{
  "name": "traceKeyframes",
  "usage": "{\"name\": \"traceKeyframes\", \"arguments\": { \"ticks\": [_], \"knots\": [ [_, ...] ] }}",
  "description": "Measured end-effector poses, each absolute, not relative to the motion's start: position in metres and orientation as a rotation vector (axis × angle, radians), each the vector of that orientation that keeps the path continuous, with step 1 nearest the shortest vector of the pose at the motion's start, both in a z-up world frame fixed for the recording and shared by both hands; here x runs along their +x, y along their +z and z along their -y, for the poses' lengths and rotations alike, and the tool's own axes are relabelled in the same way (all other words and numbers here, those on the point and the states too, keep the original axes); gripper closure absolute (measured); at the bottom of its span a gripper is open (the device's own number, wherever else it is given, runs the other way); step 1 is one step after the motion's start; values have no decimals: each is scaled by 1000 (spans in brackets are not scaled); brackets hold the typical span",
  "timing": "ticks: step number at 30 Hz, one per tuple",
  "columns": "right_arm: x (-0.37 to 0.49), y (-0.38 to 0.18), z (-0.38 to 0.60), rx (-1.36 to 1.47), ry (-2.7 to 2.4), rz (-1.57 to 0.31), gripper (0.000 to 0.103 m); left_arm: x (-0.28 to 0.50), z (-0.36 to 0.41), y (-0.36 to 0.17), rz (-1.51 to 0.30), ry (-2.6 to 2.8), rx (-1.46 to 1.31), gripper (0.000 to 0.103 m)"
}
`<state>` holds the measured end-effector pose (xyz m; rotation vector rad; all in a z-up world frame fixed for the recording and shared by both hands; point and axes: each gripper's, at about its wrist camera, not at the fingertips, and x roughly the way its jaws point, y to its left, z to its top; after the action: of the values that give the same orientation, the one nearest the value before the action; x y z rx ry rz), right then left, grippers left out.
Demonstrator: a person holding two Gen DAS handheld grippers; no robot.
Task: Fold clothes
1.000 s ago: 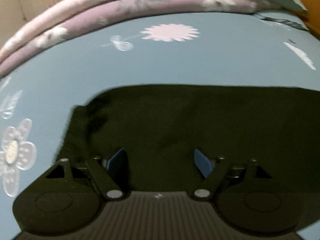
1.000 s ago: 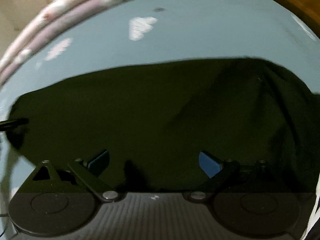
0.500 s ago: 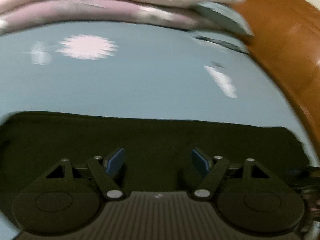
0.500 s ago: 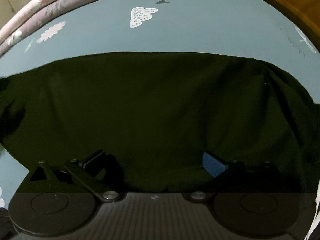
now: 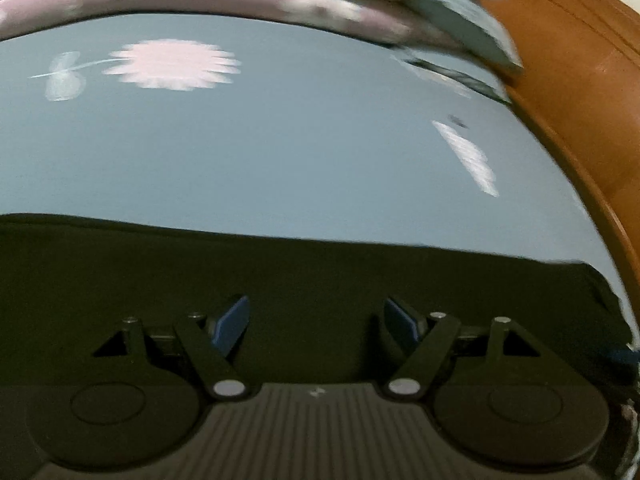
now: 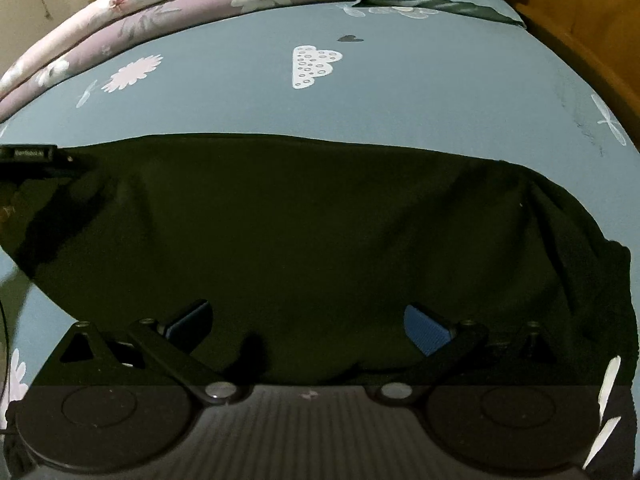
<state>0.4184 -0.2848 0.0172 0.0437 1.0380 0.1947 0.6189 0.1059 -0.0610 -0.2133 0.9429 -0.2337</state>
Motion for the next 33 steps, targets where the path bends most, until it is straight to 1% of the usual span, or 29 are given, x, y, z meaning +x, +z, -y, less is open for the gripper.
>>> {"name": "traceKeyframes", "arguments": {
  "ticks": [5, 7, 10, 15, 18, 20, 22, 24, 27, 30, 33],
  "knots": [
    [416, 17, 281, 47, 206, -1042, 0, 631, -163, -58, -913, -61, -234, 27],
    [414, 18, 279, 42, 205, -1046, 0, 634, -178, -56, -904, 8, -225, 28],
    [411, 20, 279, 30, 201, -1042, 0, 626, -169, -47, -907, 31, -189, 29],
    [416, 26, 286, -1, 179, -1006, 0, 577, -131, -28, -875, -103, -74, 28],
    [429, 25, 302, 4, 142, -984, 0, 545, -107, -29, -864, -173, 45, 27],
    [441, 20, 318, 27, 118, -978, 0, 536, -99, -39, -888, -177, 122, 27],
    [452, 12, 338, 60, 94, -985, 0, 536, -104, -54, -943, -145, 146, 27],
    [459, -2, 362, 110, 69, -1024, 0, 537, -117, -61, -948, -118, 119, 25],
    [462, -17, 395, 127, -61, -1081, 0, 539, -131, -62, -954, -81, 87, 26],
    [460, 1, 401, 199, -39, -1008, 0, 540, -130, -61, -962, -68, 100, 25],
    [469, 19, 374, 233, 119, -929, 0, 540, -126, -64, -957, -63, 112, 21]
  ]
}}
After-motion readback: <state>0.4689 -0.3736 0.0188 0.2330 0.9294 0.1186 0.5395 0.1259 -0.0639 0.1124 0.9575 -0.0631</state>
